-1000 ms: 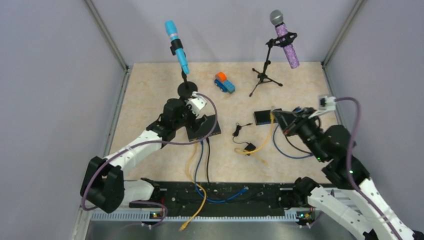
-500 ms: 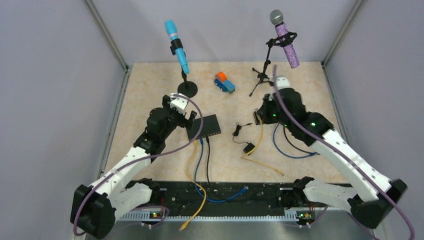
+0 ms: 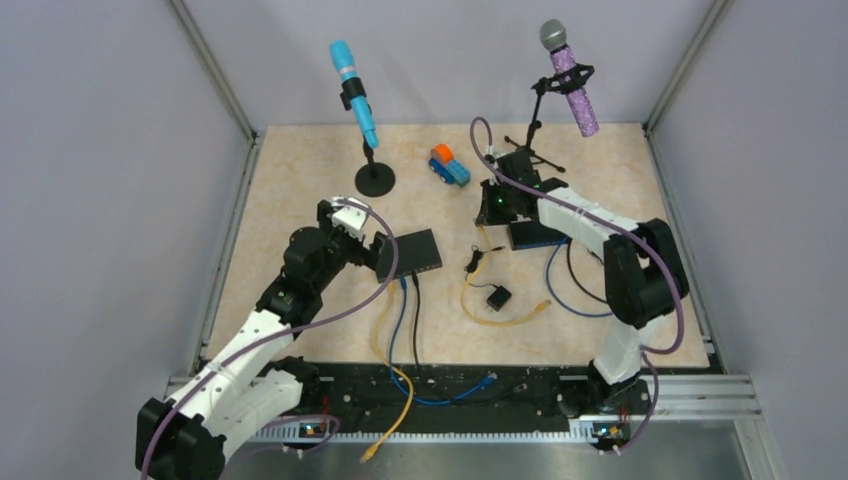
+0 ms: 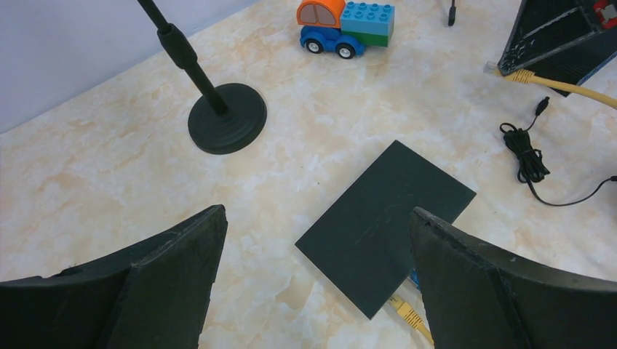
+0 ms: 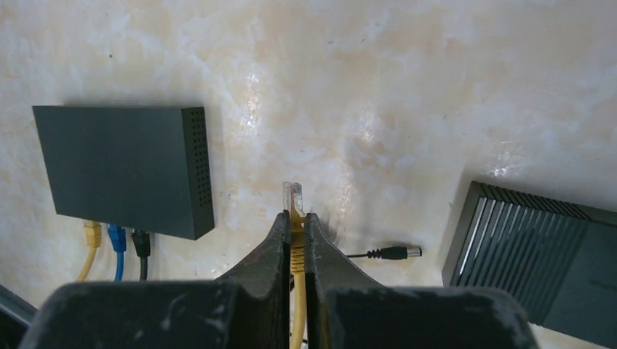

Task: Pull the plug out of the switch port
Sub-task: Place the connector at the center of the board.

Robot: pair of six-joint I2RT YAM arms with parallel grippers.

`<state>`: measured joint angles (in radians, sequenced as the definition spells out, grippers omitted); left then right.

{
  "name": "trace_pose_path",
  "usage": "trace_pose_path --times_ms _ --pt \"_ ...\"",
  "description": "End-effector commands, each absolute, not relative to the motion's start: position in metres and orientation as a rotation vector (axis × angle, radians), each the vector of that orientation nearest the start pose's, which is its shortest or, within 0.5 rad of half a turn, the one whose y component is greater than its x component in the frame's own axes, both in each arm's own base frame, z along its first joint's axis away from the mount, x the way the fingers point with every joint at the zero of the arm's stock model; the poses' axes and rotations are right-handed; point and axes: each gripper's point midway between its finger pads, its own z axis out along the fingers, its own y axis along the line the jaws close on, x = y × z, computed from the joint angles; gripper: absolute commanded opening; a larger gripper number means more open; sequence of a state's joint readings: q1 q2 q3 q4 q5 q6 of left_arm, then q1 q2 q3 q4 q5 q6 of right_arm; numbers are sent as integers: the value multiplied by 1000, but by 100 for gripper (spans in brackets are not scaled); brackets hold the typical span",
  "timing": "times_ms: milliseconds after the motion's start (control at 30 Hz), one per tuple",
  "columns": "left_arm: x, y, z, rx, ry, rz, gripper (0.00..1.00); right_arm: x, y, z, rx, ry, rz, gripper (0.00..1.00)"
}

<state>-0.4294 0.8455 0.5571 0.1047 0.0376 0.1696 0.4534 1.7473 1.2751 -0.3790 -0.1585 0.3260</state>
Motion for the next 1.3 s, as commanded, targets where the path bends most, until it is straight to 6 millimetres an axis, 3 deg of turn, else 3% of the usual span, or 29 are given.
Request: trace_pose_path --times_ms 0,133,267,367,433,567,700,867,1000,1133,1267 --pt "302 -142 216 599 1656 -226 99 410 245 124 -222 2386 626 0" --pt "301 -147 202 674 1715 -231 99 421 241 122 -208 2385 617 13" --pt "303 -154 184 796 1762 -232 99 423 240 122 -205 2398 622 32" --pt "307 -158 176 899 1767 -211 99 422 235 138 -204 2365 604 58" --pt "312 -160 172 948 1761 -193 99 419 230 153 -199 2333 588 66" --pt "323 -162 164 991 1784 -168 99 385 242 187 -209 2247 787 67" --pt "333 -168 145 1121 1816 -151 99 338 262 189 -127 2195 1087 66" --pt "339 -164 116 1248 1932 -125 98 295 299 181 -148 2213 1190 64" --pt "335 -163 99 1328 1971 -142 97 281 327 172 -102 2222 1214 62" --pt "324 -154 86 1406 1986 -158 96 284 333 151 50 2265 1229 60" --pt "325 -151 79 1408 2015 -203 96 284 353 141 98 2273 1307 59"
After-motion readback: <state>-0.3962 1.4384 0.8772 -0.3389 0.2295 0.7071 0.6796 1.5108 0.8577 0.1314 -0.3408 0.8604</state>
